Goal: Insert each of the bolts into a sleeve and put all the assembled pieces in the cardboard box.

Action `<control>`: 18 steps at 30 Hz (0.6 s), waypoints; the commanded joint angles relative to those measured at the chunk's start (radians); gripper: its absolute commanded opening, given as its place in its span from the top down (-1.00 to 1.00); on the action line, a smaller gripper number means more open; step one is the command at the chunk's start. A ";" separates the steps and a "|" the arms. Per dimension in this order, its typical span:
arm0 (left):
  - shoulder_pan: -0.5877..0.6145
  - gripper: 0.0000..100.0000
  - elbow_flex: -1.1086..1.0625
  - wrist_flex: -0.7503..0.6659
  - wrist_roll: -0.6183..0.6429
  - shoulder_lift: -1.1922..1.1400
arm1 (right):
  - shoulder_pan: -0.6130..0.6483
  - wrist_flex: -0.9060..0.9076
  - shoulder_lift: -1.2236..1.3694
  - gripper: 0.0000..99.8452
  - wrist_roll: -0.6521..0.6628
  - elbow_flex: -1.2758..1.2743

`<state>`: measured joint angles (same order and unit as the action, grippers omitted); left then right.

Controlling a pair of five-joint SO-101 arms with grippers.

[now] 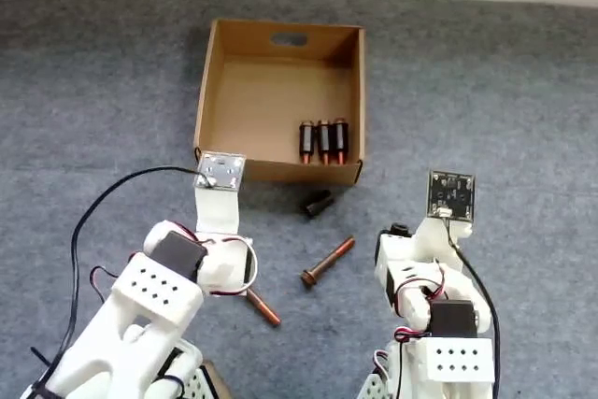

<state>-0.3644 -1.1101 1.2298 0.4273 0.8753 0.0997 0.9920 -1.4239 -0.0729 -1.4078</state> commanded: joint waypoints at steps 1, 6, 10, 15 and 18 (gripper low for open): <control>-0.016 0.86 -0.044 -0.018 0.130 0.007 | -0.010 -0.004 -0.012 0.99 -0.003 0.007; -0.016 0.86 -0.076 -0.018 0.169 0.001 | -0.010 -0.004 -0.012 0.99 -0.003 0.007; -0.016 0.84 -0.076 -0.018 0.170 0.001 | -0.010 -0.004 -0.012 0.99 -0.003 0.007; -0.054 0.53 -0.076 -0.012 0.189 0.001 | -0.010 -0.004 -0.012 0.99 -0.003 0.007; -0.110 0.46 -0.077 -0.018 0.253 0.001 | -0.010 -0.004 -0.012 0.99 -0.003 0.007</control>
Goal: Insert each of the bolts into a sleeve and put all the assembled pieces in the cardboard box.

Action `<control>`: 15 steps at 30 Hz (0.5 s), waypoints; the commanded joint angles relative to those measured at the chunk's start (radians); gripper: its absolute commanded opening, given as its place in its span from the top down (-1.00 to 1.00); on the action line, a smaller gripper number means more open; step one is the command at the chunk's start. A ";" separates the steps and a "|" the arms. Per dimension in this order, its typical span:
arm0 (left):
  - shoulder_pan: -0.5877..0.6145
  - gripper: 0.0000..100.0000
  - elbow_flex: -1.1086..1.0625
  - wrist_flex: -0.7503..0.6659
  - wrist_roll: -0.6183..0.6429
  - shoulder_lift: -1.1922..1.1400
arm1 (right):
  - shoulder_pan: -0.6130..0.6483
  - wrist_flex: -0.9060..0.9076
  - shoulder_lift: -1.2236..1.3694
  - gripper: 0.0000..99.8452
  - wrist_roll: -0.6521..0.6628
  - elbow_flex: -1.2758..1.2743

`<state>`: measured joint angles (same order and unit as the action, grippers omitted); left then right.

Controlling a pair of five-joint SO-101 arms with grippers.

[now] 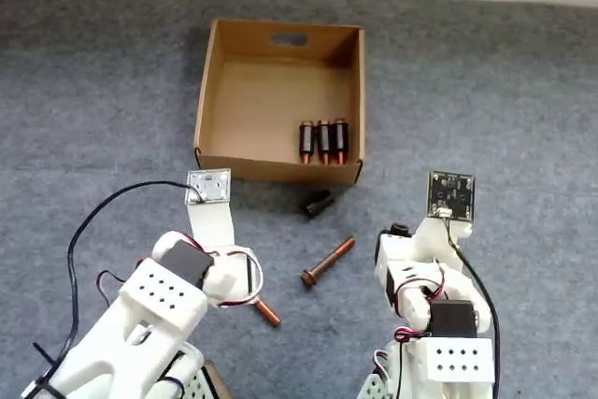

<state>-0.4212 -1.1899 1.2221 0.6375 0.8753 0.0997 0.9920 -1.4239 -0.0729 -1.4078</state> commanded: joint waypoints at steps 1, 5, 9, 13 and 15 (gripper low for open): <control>-0.077 0.48 0.002 -0.011 0.055 0.001 | -0.010 -0.004 -0.012 0.99 -0.003 0.007; -0.097 0.55 -0.012 -0.044 0.091 -0.001 | -0.010 -0.004 -0.012 0.99 -0.003 0.005; -0.047 0.55 -0.124 -0.180 0.091 -0.001 | -0.010 -0.004 -0.012 0.99 -0.003 0.005; -0.018 0.55 -0.197 -0.255 0.091 -0.001 | -0.010 -0.004 -0.012 0.99 -0.003 0.005; -0.012 0.55 -0.197 -0.259 0.092 -0.001 | -0.010 -0.004 -0.012 0.99 -0.003 0.005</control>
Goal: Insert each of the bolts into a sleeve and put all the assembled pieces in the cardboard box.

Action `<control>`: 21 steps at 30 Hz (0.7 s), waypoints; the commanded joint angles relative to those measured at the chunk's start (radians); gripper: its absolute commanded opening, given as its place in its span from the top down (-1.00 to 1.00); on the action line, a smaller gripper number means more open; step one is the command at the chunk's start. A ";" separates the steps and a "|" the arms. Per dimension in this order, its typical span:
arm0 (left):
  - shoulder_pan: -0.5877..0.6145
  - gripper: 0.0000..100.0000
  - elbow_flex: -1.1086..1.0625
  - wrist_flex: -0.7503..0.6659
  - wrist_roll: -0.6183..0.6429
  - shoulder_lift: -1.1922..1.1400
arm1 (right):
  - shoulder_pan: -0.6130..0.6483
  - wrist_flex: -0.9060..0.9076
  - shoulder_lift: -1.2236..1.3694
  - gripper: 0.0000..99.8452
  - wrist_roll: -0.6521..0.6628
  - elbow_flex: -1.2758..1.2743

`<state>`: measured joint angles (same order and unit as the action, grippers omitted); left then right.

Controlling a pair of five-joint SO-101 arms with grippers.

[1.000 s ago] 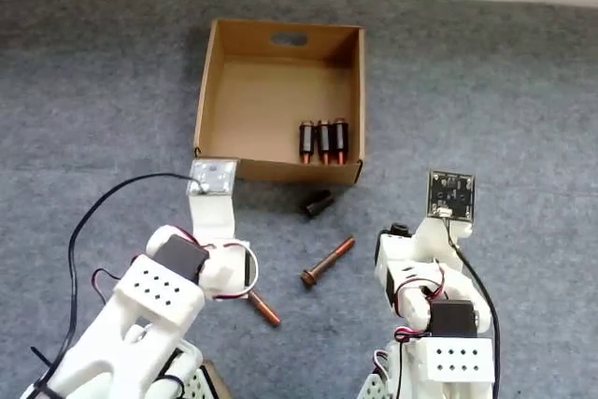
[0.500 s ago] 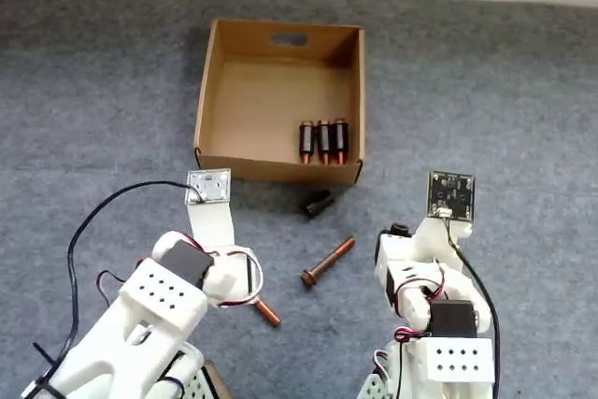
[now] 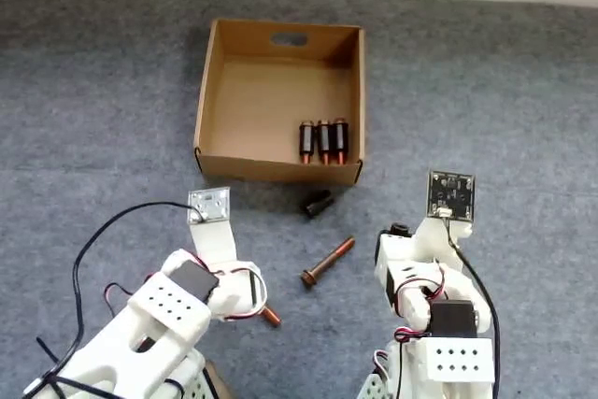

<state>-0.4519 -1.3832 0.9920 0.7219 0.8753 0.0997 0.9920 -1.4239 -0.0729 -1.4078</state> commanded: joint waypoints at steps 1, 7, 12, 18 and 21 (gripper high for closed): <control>0.018 0.55 -0.004 -0.032 0.008 -0.001 | -0.010 -0.004 -0.012 0.99 -0.003 0.005; 0.018 0.57 -0.015 -0.066 0.008 -0.001 | -0.010 -0.004 -0.012 0.99 -0.003 0.005; 0.019 0.93 -0.012 -0.072 0.008 -0.001 | -0.010 -0.004 -0.012 0.99 -0.003 0.005; 0.019 0.96 0.025 -0.074 0.002 0.007 | -0.010 -0.004 -0.012 0.99 -0.003 0.005; 0.019 0.98 0.097 -0.072 -0.069 0.007 | -0.010 -0.004 -0.012 0.99 -0.003 0.005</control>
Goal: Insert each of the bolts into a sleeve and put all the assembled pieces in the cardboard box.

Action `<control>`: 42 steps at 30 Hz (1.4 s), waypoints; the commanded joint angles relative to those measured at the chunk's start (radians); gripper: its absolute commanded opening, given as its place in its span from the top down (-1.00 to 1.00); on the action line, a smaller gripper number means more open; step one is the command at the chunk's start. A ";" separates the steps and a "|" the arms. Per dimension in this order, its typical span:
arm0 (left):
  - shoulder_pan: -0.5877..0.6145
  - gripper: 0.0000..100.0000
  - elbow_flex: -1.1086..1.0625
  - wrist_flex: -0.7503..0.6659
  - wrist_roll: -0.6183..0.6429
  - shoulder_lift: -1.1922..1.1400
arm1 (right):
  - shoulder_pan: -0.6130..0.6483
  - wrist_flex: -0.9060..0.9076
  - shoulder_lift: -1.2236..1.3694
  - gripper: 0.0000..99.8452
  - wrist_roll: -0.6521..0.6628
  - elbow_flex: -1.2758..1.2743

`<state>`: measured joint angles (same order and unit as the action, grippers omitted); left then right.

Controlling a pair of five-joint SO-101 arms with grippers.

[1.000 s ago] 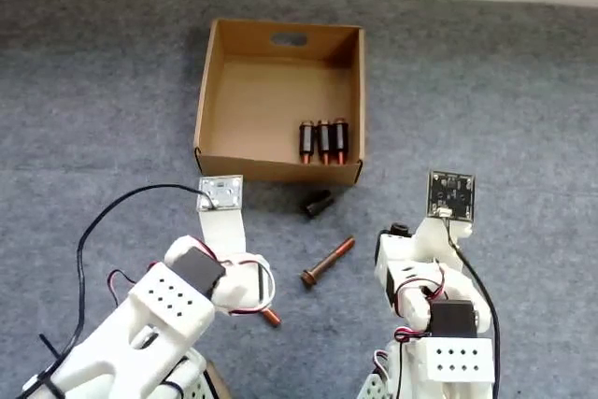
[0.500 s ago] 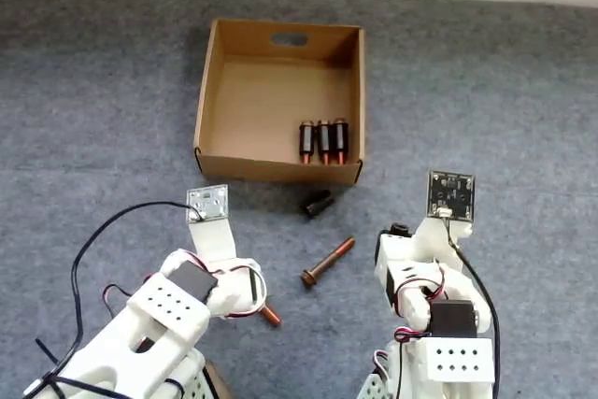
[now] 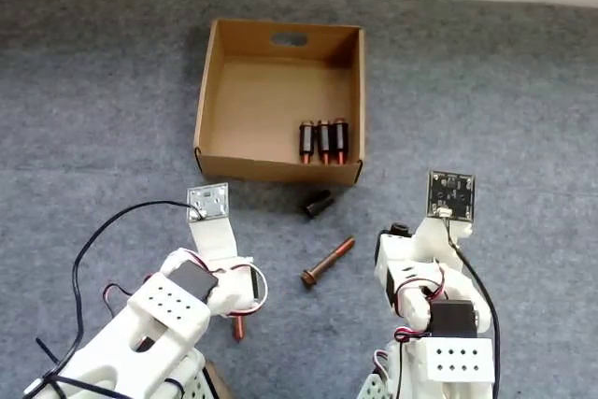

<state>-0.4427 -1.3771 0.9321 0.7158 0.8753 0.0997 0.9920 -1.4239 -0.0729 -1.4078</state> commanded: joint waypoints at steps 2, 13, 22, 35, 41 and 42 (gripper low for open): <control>0.012 0.98 0.134 -0.012 -0.181 0.007 | -0.010 -0.004 -0.012 0.99 -0.003 0.005; 0.061 0.98 0.104 -0.066 -1.030 0.001 | -0.010 -0.002 -0.012 0.99 -0.003 0.005; 0.130 0.77 0.007 -0.212 -0.956 0.004 | -0.010 -0.004 -0.012 0.99 -0.003 0.005; 0.174 0.79 0.045 -0.213 -0.904 -0.004 | -0.010 -0.004 -0.012 0.99 -0.003 0.005; 0.174 0.79 0.136 -0.141 -0.902 -0.004 | -0.010 -0.004 -0.012 0.99 -0.003 0.005; 0.176 0.79 0.177 -0.092 -0.902 -0.004 | -0.010 -0.004 -0.012 0.99 -0.003 0.005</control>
<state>-0.2723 -1.3142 0.7557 -0.1926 0.8738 0.0997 0.9920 -1.4239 -0.0729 -1.4078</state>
